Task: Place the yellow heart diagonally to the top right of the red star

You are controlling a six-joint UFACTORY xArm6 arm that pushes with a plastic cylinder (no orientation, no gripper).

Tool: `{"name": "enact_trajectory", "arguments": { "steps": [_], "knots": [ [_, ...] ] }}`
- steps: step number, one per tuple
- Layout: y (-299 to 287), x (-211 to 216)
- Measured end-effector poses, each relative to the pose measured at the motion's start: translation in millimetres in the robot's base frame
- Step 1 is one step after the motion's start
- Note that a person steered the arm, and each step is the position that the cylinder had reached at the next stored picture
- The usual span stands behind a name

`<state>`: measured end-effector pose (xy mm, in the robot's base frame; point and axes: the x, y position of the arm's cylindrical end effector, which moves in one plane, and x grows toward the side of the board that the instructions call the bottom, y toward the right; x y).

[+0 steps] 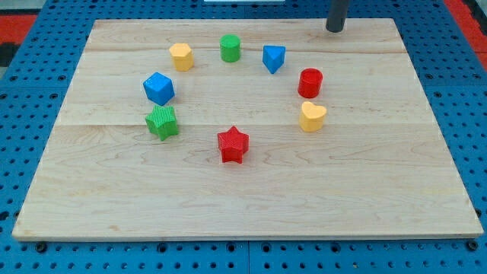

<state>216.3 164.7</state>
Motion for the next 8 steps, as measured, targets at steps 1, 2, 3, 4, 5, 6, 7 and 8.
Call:
{"name": "enact_trajectory", "arguments": {
  "steps": [1,2,3,4,5,6,7,8],
  "knots": [
    [-1,24],
    [-3,93],
    [-9,154],
    [-34,189],
    [-24,224],
    [-56,231],
    [-85,226],
    [-23,252]
  ]
}}
